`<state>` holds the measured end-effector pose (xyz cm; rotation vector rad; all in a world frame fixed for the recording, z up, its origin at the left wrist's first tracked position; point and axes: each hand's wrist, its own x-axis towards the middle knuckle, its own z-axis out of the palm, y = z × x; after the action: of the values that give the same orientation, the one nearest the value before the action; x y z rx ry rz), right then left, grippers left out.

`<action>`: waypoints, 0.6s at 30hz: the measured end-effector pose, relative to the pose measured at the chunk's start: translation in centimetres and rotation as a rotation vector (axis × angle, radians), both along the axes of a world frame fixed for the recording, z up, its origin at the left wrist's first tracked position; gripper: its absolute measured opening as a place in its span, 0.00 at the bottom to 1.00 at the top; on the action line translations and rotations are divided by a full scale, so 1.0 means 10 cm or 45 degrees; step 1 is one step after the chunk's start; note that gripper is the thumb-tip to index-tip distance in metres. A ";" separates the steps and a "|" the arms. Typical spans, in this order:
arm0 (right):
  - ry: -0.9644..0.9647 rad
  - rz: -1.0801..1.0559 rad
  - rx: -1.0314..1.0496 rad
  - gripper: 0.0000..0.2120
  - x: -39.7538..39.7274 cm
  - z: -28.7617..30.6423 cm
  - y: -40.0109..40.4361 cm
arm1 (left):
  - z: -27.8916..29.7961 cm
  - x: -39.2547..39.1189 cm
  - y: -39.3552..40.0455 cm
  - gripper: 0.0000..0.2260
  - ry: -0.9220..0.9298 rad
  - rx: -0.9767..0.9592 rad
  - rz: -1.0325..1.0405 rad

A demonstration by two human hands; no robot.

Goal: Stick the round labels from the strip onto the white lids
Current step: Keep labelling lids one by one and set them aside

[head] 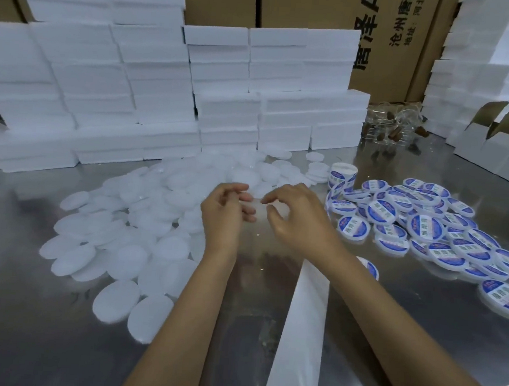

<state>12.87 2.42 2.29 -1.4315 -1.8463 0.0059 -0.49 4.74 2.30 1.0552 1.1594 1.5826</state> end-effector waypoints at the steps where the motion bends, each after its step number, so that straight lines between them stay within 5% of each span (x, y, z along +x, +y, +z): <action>1: 0.011 0.026 -0.024 0.10 -0.09 0.04 0.07 | 0.04 -0.05 0.01 0.16 -0.053 0.053 0.090; 7: -0.024 0.129 -0.102 0.12 -0.59 0.05 0.56 | 0.14 -0.45 0.10 0.16 -0.326 0.075 0.407; 12: -0.100 0.122 -0.207 0.03 -0.73 -0.06 0.76 | 0.13 -0.58 0.14 0.15 -0.426 -0.044 0.476; 18: 0.490 0.139 -0.317 0.04 -0.59 0.05 0.71 | 0.14 -0.60 0.13 0.15 -0.406 -0.034 0.423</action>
<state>7.00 9.49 2.76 -1.3764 -1.6382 0.5459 -6.48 6.06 3.70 0.5814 1.1698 1.9046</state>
